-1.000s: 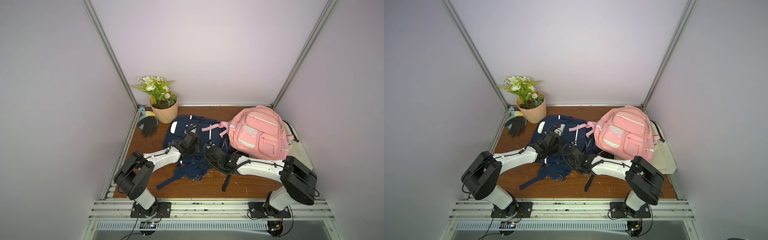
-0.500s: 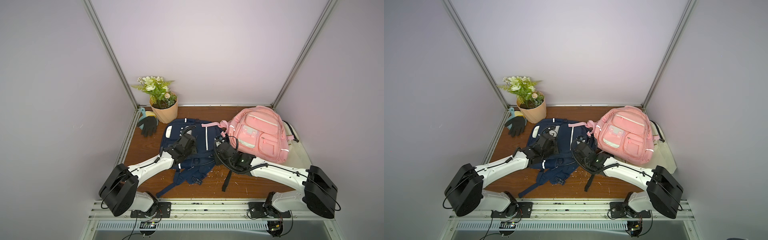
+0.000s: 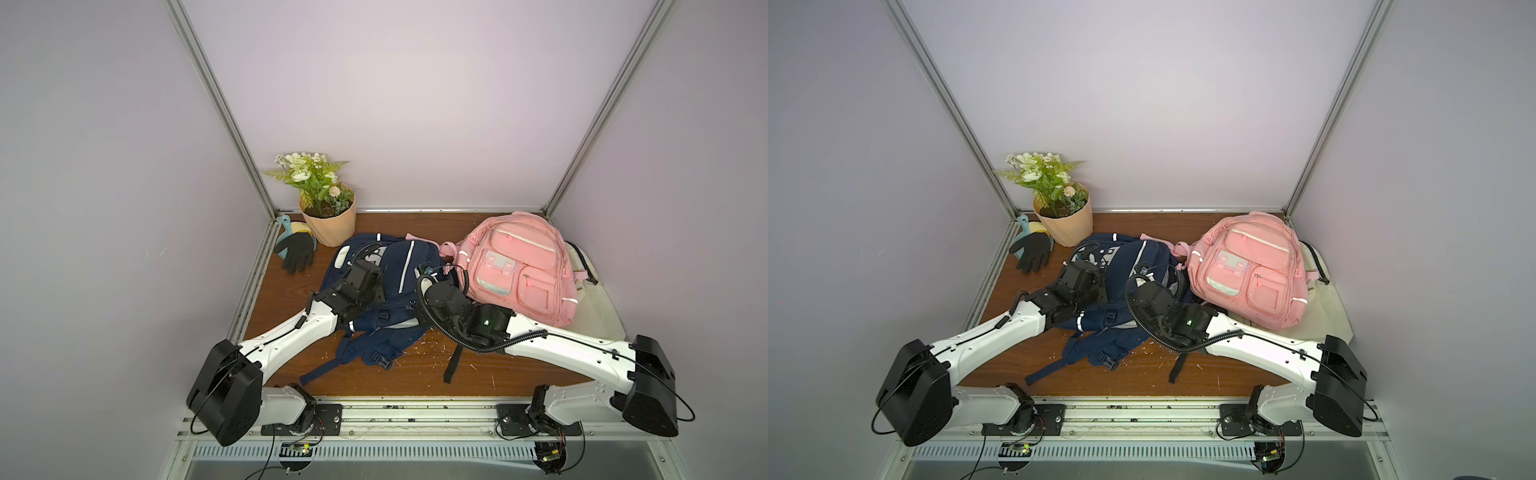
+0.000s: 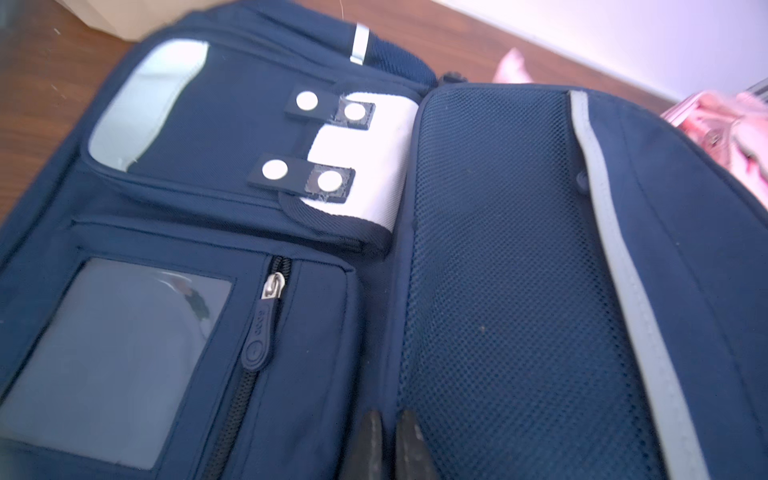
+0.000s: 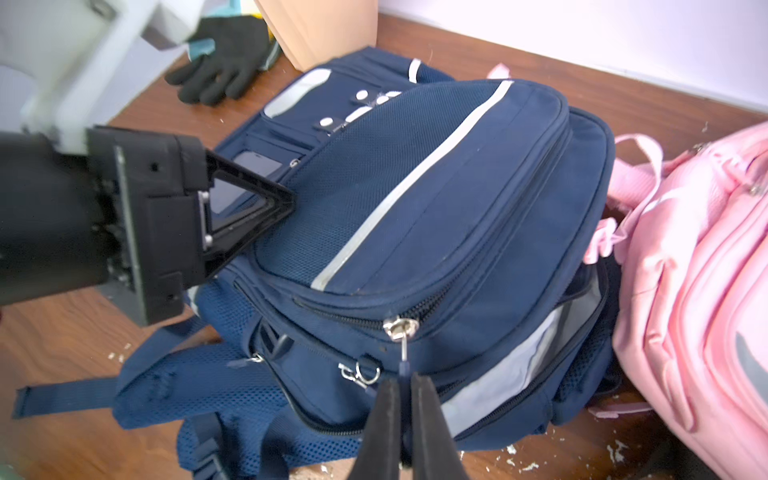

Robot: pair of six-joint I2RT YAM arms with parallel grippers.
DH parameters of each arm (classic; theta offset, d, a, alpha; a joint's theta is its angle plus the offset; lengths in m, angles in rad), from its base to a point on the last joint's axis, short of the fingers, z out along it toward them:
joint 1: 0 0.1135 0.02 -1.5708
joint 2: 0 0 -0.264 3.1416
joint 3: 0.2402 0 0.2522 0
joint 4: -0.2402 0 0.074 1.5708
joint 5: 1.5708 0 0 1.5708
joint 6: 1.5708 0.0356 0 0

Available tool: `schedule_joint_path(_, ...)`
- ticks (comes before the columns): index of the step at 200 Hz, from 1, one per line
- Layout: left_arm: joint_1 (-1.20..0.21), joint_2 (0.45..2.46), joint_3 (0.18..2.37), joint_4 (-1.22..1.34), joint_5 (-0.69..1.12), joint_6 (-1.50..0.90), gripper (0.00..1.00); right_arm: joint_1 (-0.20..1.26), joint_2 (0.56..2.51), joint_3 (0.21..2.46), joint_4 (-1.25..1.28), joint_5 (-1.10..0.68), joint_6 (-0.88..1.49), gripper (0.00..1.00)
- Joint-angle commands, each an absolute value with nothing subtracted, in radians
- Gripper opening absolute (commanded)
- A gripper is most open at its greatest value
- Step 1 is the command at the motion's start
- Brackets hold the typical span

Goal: Zip up the backpack
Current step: Zip the zipper on the backpack.

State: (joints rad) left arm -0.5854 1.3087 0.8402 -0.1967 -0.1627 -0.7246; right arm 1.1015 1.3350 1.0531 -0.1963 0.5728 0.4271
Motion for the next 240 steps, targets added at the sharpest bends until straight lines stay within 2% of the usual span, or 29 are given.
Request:
schedule_joint_path(1,-0.541,1.28,0.879,-0.194,-0.317,-0.715,0.0,1.146,1.275,1.149,-0.185,0.577,0.388,0.0)
schedule_joint_path(32,-0.516,1.268,0.886,-0.193,-0.316,-0.713,0.0,1.212,1.326,1.198,-0.17,0.577,0.356,0.0)
schedule_joint_path(58,-0.517,1.307,0.879,-0.19,-0.25,-0.693,0.0,1.184,1.362,1.168,-0.237,0.664,0.436,0.0)
schedule_joint_path(72,-0.516,1.308,0.841,-0.174,-0.23,-0.704,0.0,1.124,1.348,1.108,-0.245,0.651,0.466,0.0)
schedule_joint_path(113,-0.518,1.264,0.734,-0.158,-0.24,-0.713,0.0,0.873,1.268,0.909,-0.151,0.467,0.481,0.0)
schedule_joint_path(142,-0.522,1.265,0.689,-0.131,-0.221,-0.698,0.0,0.727,1.31,0.892,-0.095,0.399,0.415,0.0)
schedule_joint_path(164,-0.545,1.279,0.68,-0.12,-0.222,-0.679,0.0,0.668,1.374,0.939,-0.067,0.382,0.375,0.0)
schedule_joint_path(186,-0.576,1.292,0.683,-0.118,-0.241,-0.661,0.0,0.655,1.422,0.983,-0.049,0.382,0.352,0.0)
schedule_joint_path(204,-0.583,1.306,0.695,-0.127,-0.235,-0.66,0.0,0.67,1.421,0.97,-0.01,0.311,0.345,0.0)
schedule_joint_path(233,-0.586,1.336,0.714,-0.126,-0.222,-0.66,0.0,0.776,1.4,0.881,0.049,0.308,0.323,0.0)
schedule_joint_path(240,-0.586,1.345,0.721,-0.129,-0.22,-0.657,0.04,0.797,1.398,0.858,0.055,0.318,0.327,0.0)
